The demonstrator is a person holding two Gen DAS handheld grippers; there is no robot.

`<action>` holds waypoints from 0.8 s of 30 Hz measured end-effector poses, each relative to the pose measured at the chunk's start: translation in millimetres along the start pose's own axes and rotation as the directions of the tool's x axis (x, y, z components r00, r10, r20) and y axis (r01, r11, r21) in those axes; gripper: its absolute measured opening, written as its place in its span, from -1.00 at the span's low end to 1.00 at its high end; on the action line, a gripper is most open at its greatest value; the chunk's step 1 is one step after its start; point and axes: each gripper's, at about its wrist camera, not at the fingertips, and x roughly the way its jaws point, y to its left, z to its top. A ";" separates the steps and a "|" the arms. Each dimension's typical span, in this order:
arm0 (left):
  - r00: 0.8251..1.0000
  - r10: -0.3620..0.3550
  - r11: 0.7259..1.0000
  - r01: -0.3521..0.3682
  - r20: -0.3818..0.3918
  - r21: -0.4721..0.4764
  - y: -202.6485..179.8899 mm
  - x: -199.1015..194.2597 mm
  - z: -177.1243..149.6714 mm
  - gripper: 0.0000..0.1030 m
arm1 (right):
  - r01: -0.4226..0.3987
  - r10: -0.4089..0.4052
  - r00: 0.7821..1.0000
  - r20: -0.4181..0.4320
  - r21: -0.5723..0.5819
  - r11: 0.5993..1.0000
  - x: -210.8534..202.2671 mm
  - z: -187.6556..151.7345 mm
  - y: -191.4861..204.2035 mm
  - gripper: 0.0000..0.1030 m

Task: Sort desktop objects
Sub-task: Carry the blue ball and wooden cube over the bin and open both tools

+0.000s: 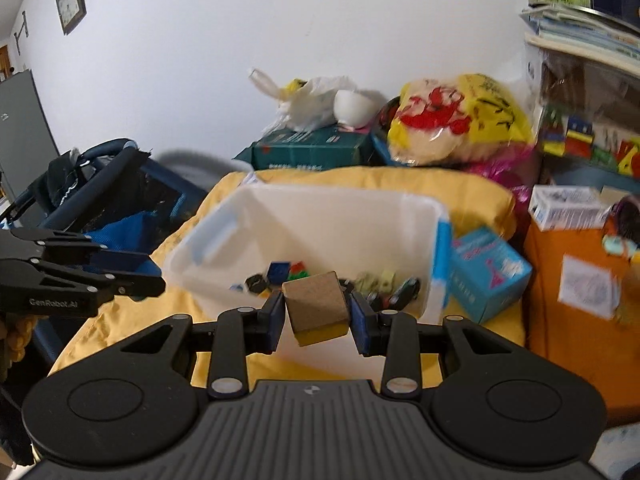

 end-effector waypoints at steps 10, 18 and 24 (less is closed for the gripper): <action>0.999 0.021 1.000 -0.021 0.030 -0.010 10.3 6.3 65.7 -0.18 | 0.031 -0.032 0.999 -0.008 -0.051 0.998 2.3 54.6 -4.1 -0.26; 0.999 0.042 0.999 -0.042 -0.001 -0.008 11.2 28.3 89.3 -0.18 | 0.048 -0.052 0.994 -0.092 -0.048 0.998 33.1 80.3 -3.1 -0.26; 0.996 0.081 0.996 -0.082 -0.032 -0.022 14.7 42.2 96.7 -0.02 | 0.062 -0.071 0.988 -0.133 -0.077 0.995 51.0 83.1 -3.1 -0.22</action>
